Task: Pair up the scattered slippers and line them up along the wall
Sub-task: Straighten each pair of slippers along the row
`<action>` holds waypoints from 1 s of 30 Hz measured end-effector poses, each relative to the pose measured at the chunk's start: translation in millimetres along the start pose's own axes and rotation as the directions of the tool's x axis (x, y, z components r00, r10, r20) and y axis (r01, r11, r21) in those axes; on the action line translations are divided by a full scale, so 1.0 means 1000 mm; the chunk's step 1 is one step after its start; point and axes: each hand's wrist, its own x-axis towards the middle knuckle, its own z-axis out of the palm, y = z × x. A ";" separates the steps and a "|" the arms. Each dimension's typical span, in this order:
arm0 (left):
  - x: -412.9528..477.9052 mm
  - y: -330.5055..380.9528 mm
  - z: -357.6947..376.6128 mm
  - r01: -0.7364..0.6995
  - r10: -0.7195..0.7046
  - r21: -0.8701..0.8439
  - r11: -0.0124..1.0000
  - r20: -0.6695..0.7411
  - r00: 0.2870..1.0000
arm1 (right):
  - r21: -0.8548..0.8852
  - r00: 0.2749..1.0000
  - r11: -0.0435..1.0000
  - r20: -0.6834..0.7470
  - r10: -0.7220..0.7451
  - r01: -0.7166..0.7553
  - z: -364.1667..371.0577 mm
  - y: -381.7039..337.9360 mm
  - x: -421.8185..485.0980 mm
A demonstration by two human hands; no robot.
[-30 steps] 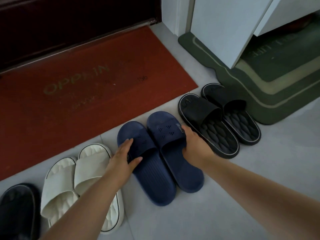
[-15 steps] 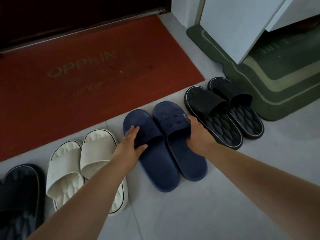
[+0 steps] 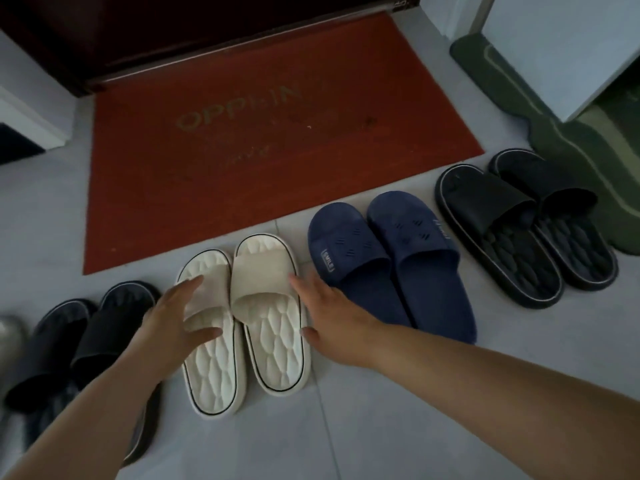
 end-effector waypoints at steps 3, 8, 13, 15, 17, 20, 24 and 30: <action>0.002 -0.014 0.006 0.034 -0.035 -0.025 0.999 -0.044 0.998 | 0.027 0.998 1.000 0.067 -0.003 0.001 0.006 -0.004 0.009; 0.013 -0.028 0.006 0.097 -0.113 -0.125 0.987 -0.130 0.985 | 0.087 0.998 0.996 0.055 0.000 -0.004 0.015 -0.007 0.016; 0.014 -0.037 0.010 0.073 -0.106 -0.201 0.977 -0.161 0.981 | 0.069 0.998 0.997 0.050 0.039 -0.042 0.019 -0.003 0.019; 0.015 -0.039 0.011 0.079 -0.115 -0.204 0.976 -0.172 0.978 | 0.054 0.998 0.997 0.049 0.047 -0.050 0.017 -0.004 0.022; 0.013 -0.039 0.011 0.101 -0.139 -0.209 0.973 -0.179 0.974 | 0.057 0.997 0.997 0.056 0.046 -0.050 0.016 -0.007 0.025; 0.012 -0.037 0.008 0.128 -0.161 -0.187 0.974 -0.178 0.971 | 0.082 0.997 0.995 0.051 0.055 -0.059 0.019 -0.011 0.029; 0.011 -0.032 0.004 0.133 -0.161 -0.184 0.974 -0.144 0.976 | 0.112 0.999 0.993 0.017 0.047 -0.048 0.021 -0.012 0.028; 0.005 -0.028 0.007 0.080 -0.104 -0.180 0.980 -0.131 0.986 | 0.133 0.999 0.991 0.038 0.030 -0.035 0.014 -0.011 0.015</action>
